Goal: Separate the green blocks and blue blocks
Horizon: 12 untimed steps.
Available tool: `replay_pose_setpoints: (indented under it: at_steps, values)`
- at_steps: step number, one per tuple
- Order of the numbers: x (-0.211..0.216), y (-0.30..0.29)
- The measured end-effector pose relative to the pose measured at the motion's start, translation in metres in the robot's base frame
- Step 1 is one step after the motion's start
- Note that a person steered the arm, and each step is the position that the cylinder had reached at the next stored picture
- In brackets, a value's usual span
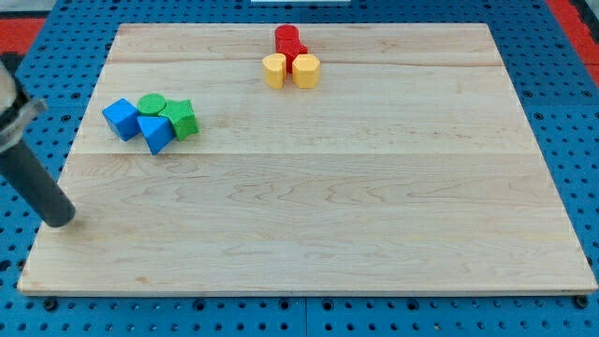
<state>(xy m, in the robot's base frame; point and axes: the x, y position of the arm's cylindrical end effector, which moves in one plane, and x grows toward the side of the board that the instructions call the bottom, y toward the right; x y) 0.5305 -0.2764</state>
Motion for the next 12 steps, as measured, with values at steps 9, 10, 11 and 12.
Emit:
replay_pose_setpoints:
  at_steps: [9,10,11,12]
  values:
    - [-0.185,0.049]
    - [-0.174,0.077]
    - [-0.146,0.074]
    - [-0.147,0.072]
